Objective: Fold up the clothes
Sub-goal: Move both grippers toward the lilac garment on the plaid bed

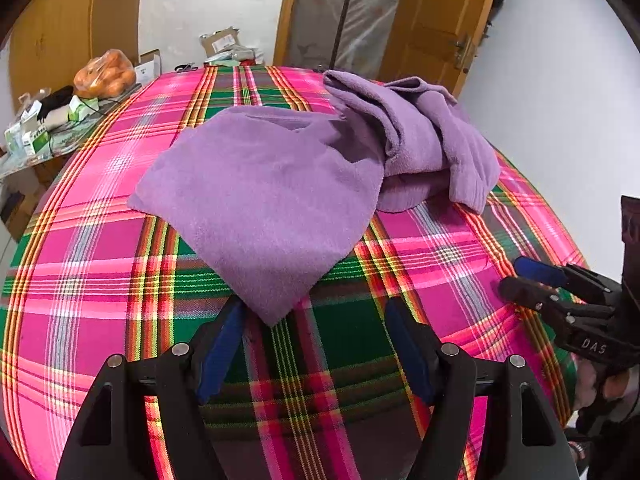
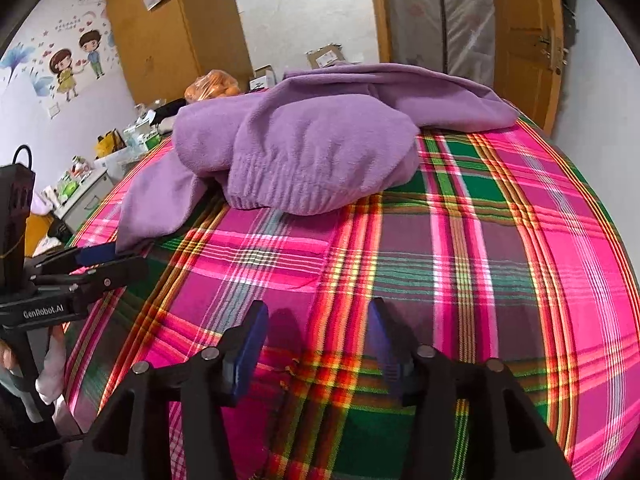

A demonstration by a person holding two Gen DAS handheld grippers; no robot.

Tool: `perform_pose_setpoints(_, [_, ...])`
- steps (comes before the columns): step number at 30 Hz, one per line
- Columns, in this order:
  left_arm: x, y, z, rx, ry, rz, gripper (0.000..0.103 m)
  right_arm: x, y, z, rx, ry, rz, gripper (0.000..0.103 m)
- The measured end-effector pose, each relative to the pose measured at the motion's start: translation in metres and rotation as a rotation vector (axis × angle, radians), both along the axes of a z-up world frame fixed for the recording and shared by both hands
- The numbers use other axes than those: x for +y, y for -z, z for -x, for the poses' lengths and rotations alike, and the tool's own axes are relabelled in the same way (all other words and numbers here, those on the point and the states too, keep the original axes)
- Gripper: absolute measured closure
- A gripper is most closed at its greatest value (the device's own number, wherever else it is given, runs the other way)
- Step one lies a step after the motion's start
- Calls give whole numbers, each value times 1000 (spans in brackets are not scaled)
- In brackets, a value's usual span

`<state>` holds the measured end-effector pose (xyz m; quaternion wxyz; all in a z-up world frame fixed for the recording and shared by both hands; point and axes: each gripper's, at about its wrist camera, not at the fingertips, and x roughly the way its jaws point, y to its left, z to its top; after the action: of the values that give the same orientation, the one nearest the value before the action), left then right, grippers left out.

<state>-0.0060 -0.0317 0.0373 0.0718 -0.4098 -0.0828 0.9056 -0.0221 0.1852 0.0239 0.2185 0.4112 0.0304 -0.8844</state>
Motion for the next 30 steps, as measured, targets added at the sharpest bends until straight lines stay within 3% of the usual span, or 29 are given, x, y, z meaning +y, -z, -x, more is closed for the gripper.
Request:
perform_pose_setpoints(5, [-9, 6, 2, 8, 3, -33, 30, -4, 1, 0, 11, -11, -19, 49])
perform_pose_setpoints(23, [-11, 13, -1, 13, -7, 9, 30, -9, 2, -3, 30, 8, -50, 49])
perform_pose_setpoints(30, [-22, 13, -3, 18, -12, -36, 30, -8, 1, -3, 29, 13, -47, 49])
